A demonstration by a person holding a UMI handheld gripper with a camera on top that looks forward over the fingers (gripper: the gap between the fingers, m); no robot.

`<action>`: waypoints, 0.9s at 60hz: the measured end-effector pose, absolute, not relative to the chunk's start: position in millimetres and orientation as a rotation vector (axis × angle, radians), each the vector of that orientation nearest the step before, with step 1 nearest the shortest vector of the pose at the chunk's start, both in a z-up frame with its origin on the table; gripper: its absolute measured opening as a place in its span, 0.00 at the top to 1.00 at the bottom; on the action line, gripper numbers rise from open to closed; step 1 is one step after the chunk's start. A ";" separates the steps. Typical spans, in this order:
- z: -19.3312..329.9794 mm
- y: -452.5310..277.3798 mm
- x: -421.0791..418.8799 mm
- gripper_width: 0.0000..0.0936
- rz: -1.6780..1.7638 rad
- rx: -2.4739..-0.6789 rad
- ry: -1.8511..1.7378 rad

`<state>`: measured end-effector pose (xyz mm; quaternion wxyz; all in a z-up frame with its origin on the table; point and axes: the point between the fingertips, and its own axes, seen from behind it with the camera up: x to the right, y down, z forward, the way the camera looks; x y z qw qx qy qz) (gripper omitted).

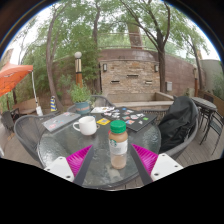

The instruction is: Pour water

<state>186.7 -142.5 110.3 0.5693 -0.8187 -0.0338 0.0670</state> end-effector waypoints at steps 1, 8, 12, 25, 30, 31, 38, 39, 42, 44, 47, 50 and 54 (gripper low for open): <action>104.9 -133.0 188.0 0.11 0.164 -1.919 -0.080; 89.8 -75.1 192.9 0.11 0.205 -1.852 -0.051; 111.9 -54.0 188.0 0.13 0.242 -1.719 -0.044; 84.7 -23.6 191.8 0.51 0.186 -1.679 -0.057; 84.4 -20.8 185.9 0.53 0.219 -1.686 -0.070; 84.4 -20.5 184.9 0.53 0.225 -1.690 -0.076; 77.9 -12.5 180.4 0.62 0.239 -1.750 -0.129; 79.2 -11.5 180.3 0.62 0.246 -1.760 -0.133; 86.0 -7.9 185.0 0.66 0.216 -1.765 -0.156; 97.2 -1.7 192.7 0.66 0.172 -1.755 -0.174; 115.8 6.9 197.0 0.66 0.130 -1.749 -0.218; 134.1 22.5 203.7 0.66 0.080 -1.745 -0.240; 157.8 45.0 204.2 0.66 -0.031 -1.734 -0.358</action>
